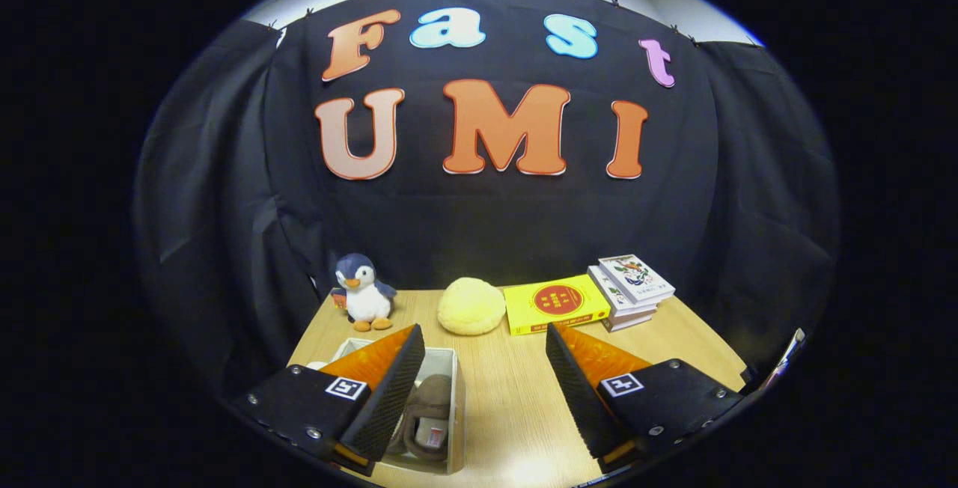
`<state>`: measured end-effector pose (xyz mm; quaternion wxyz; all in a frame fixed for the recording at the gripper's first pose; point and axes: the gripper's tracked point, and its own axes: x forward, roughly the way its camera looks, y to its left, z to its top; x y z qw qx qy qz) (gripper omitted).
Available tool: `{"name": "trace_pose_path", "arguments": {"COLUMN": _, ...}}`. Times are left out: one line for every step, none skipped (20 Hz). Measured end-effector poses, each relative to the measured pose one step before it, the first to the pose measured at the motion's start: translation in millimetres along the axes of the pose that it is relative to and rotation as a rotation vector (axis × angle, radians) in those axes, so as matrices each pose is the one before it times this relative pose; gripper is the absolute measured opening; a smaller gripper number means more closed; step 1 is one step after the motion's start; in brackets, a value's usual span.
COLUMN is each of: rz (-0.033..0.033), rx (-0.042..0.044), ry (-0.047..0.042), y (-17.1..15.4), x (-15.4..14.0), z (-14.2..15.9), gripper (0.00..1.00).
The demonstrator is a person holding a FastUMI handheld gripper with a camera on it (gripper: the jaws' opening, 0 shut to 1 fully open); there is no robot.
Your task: Open the storage box then place both shoes into the box .Put the left shoe in first, then the right shoe, with the right side of both shoes facing outward in a uniform manner.
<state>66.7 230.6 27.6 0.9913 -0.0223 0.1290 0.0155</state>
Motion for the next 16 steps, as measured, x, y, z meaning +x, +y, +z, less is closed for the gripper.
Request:
{"name": "trace_pose_path", "arguments": {"rz": 0.00510, "rx": 0.00014, "ry": -0.02429, "y": -4.68, "x": -5.31, "z": 9.28, "gripper": 0.97}}
{"name": "trace_pose_path", "arguments": {"rz": 0.00353, "rx": -0.00285, "ry": -0.02401, "y": -6.00, "x": -6.39, "z": 8.48, "gripper": 0.98}}
{"name": "trace_pose_path", "arguments": {"rz": 0.00103, "rx": -0.00274, "ry": -0.02488, "y": -5.19, "x": -5.04, "z": 7.47, "gripper": 0.97}}
{"name": "trace_pose_path", "arguments": {"rz": 0.00188, "rx": 0.00051, "ry": -0.02406, "y": -5.20, "x": -4.71, "z": 6.31, "gripper": 0.97}}
{"name": "trace_pose_path", "arguments": {"rz": 0.00265, "rx": 0.00446, "ry": -0.02040, "y": -4.56, "x": -4.34, "z": 5.80, "gripper": 0.97}}
{"name": "trace_pose_path", "arguments": {"rz": 0.00463, "rx": 0.00623, "ry": -0.01518, "y": -5.19, "x": -4.06, "z": 4.01, "gripper": 0.97}}
{"name": "trace_pose_path", "arguments": {"rz": 0.00329, "rx": 0.00743, "ry": -0.00992, "y": -5.70, "x": -3.56, "z": 2.64, "gripper": 0.97}}
{"name": "trace_pose_path", "arguments": {"rz": 0.00430, "rx": 0.00673, "ry": -0.00864, "y": -5.39, "x": -2.30, "z": 2.36, "gripper": 0.97}}
{"name": "trace_pose_path", "arguments": {"rz": 0.00323, "rx": 0.00507, "ry": -0.01158, "y": -6.20, "x": -1.89, "z": 2.92, "gripper": 0.97}}
{"name": "trace_pose_path", "arguments": {"rz": 0.00277, "rx": 0.00127, "ry": -0.00895, "y": -7.23, "x": -0.69, "z": 1.17, "gripper": 0.97}}
{"name": "trace_pose_path", "arguments": {"rz": 0.00066, "rx": 0.00083, "ry": -0.00942, "y": -7.32, "x": -0.94, "z": 1.72, "gripper": 0.97}}
{"name": "trace_pose_path", "arguments": {"rz": 0.00430, "rx": 0.00227, "ry": -0.01129, "y": -6.47, "x": -0.13, "z": 2.48, "gripper": 0.97}}
{"name": "trace_pose_path", "arguments": {"rz": 0.00732, "rx": 0.00514, "ry": -0.00629, "y": -5.60, "x": -0.57, "z": 0.96, "gripper": 0.97}}
{"name": "trace_pose_path", "arguments": {"rz": 0.00731, "rx": 0.00680, "ry": -0.00338, "y": -5.61, "x": -0.08, "z": 0.11, "gripper": 0.97}}
{"name": "trace_pose_path", "arguments": {"rz": 0.00793, "rx": 0.00518, "ry": -0.00062, "y": -6.33, "x": 0.99, "z": -0.64, "gripper": 0.97}}
{"name": "trace_pose_path", "arguments": {"rz": 0.00673, "rx": 0.00083, "ry": -0.00108, "y": -5.94, "x": 1.49, "z": 0.73, "gripper": 0.97}}
